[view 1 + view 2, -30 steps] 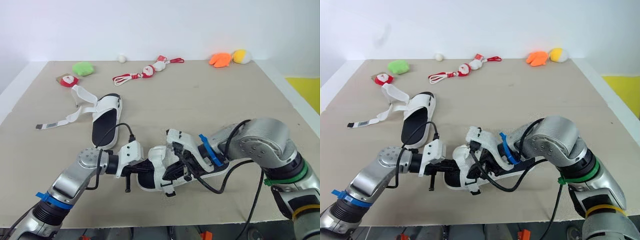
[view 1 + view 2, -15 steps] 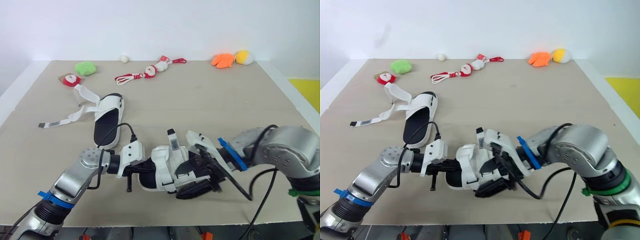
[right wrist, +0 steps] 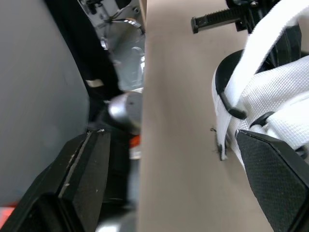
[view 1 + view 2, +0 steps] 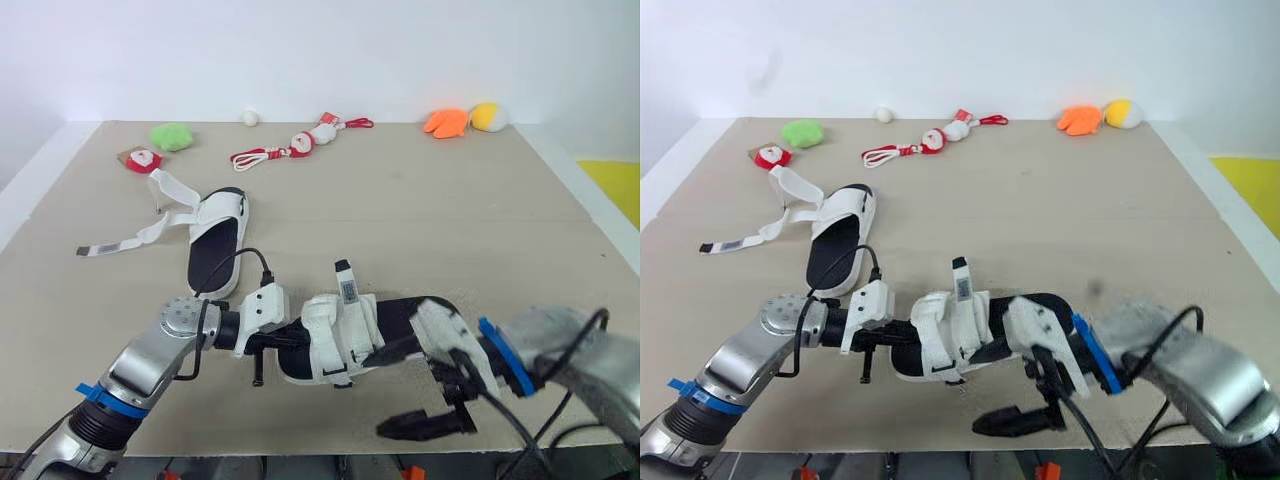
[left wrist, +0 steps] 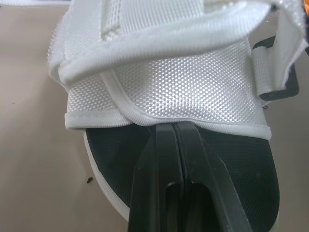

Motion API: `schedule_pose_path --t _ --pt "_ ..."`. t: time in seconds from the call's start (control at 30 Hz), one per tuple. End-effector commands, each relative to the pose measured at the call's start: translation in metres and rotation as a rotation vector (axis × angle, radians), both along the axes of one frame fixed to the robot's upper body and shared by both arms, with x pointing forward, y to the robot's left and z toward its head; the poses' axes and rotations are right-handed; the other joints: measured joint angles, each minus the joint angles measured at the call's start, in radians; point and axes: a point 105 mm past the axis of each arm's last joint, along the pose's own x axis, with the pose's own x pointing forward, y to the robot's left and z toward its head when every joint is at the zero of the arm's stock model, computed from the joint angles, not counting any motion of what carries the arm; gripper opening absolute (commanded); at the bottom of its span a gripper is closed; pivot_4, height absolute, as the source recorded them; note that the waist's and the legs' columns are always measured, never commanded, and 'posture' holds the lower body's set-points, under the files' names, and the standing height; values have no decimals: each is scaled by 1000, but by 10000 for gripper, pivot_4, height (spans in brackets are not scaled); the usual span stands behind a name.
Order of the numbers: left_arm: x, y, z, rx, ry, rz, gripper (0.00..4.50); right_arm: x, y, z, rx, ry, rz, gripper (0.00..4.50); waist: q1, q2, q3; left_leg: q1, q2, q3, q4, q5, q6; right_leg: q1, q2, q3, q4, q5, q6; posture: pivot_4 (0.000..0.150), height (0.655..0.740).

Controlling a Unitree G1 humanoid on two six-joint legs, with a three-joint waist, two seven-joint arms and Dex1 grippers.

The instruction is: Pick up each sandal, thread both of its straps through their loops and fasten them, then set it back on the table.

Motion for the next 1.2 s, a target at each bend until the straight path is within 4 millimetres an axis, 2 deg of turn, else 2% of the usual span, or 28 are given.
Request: schedule_pose_path --t 0.03,0.07,0.17,0.23,0.43,0.57,0.7,1.2 --pt "-2 7 -21 64 69 27 0 9 -9 2 30 -630 199 44488 0 -1 1 2 1 0 0 0 0 1 0 0 0 0 0 1500 7400" --pt "-2 7 -21 64 70 27 0 8 -13 -4 16 -733 259 44488 -1 0 1 2 1 1 2 0 -1 2 0 0 0 -1 -2 1500 7400" --pt "-3 7 -22 63 71 25 0 -3 -26 -30 0 -1264 666 44488 -4 -4 3 7 0 3 2 1 -2 7 -1 1 0 -1 -3 1500 7400" --pt "-3 6 -22 62 71 23 0 -1 -29 -39 0 -1382 762 44488 -6 -3 3 10 0 6 1 0 -2 8 -3 2 0 -1 -4 1500 7400" --pt "-1 5 -21 59 67 22 0 14 -16 -46 -62 -1473 778 44488 -3 -3 2 11 0 4 1 1 -2 9 -1 3 1 -1 -6 1500 7400" --pt "-1 5 -21 58 67 22 0 30 -3 -34 -58 -1603 713 44488 -4 -3 2 13 0 4 1 3 -6 10 -1 4 2 1 -8 1500 7400" --pt "-1 5 -21 57 69 23 0 40 1 -30 -76 -1672 698 44488 -4 -3 2 14 0 4 1 7 -12 10 -1 4 3 2 -10 1500 7400" --pt "0 3 -20 49 68 24 0 33 28 -34 65 -1746 690 44488 -16 -4 1 16 1 4 0 10 -12 10 0 5 4 4 -12 1500 7400"
